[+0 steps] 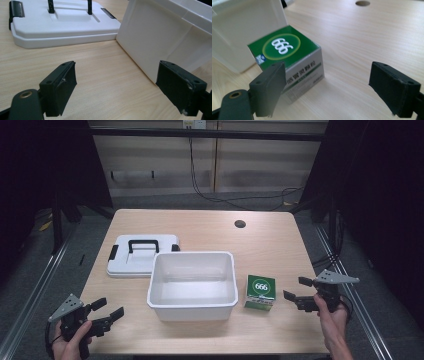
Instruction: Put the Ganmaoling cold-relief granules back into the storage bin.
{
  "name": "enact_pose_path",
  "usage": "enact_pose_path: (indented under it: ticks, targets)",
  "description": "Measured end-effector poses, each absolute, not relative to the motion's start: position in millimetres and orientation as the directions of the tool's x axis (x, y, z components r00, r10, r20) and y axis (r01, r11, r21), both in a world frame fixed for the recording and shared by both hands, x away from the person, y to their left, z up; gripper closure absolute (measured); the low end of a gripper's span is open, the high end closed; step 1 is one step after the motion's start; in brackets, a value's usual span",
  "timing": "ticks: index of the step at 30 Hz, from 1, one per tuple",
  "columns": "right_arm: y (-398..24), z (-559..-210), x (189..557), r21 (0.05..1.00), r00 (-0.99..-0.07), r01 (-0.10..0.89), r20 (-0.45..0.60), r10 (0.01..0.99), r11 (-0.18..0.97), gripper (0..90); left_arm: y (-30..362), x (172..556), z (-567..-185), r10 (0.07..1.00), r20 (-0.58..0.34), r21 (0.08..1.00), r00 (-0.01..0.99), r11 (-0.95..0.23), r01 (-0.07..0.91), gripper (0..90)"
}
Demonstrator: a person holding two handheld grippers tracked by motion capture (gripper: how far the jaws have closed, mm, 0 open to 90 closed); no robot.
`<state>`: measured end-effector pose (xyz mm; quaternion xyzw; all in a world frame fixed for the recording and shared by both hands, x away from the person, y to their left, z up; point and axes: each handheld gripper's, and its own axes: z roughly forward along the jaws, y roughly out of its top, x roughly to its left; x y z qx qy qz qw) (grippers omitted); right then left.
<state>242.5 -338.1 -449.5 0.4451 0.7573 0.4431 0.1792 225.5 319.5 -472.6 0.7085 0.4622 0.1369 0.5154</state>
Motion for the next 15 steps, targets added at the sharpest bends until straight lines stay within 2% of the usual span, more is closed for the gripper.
enact_pose_path:
  ticks: [4, 11, 15]
  targets:
    - [-337.7, -450.2, 243.7, 0.823, -0.520, 0.525, 0.106, 0.848, 0.219, 13.6, 319.3, 226.0, -473.0, 0.795, -0.276, 0.855, 0.540, -0.053, 0.515, 15.9]
    - [-338.8, -449.3, 244.0, 0.815, -0.558, 0.535, 0.144, 0.817, 0.222, 13.6, 316.2, 225.9, -473.7, 0.793, -0.284, 0.852, 0.539, -0.049, 0.521, 15.9]
    - [-335.6, -446.7, 243.0, 0.809, -0.585, 0.526, 0.120, 0.802, 0.262, 13.7, 316.8, 225.0, -473.6, 0.789, -0.276, 0.855, 0.549, -0.060, 0.516, 15.9]
